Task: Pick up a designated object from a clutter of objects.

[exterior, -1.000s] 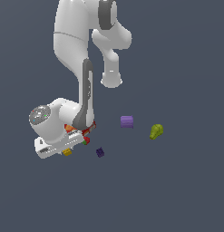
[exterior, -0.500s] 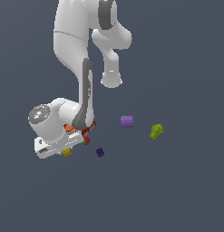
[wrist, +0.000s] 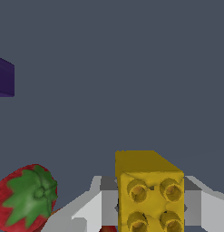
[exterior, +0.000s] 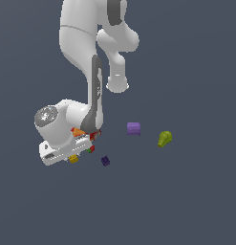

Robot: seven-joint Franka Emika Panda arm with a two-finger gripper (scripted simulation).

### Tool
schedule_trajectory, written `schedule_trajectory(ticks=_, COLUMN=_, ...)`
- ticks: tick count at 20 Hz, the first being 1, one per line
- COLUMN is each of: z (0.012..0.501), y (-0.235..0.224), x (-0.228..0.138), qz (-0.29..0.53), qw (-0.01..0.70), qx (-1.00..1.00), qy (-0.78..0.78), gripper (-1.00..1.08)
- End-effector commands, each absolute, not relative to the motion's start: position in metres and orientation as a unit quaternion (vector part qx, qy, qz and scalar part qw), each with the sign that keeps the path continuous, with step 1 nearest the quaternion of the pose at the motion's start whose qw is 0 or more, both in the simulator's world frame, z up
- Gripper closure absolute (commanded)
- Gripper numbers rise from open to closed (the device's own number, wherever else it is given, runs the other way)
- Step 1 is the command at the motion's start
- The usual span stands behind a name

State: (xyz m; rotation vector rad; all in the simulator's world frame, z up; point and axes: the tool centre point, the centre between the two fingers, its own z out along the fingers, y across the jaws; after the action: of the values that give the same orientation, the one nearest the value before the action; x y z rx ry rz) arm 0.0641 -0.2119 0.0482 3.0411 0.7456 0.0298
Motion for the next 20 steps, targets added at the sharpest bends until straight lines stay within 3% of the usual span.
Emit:
schedule_trajectory(ticks=1, z=0.057, y=-0.2, x=0.062, qz=0.01, qw=0.005, qx=0.971, qy=0.239, gripper=1.08)
schedule_trajectory(ticks=20, z=0.186, y=-0.022, x=0.025, qz=0.006, qw=0.004, qx=0.971, qy=0.238, gripper=1.08)
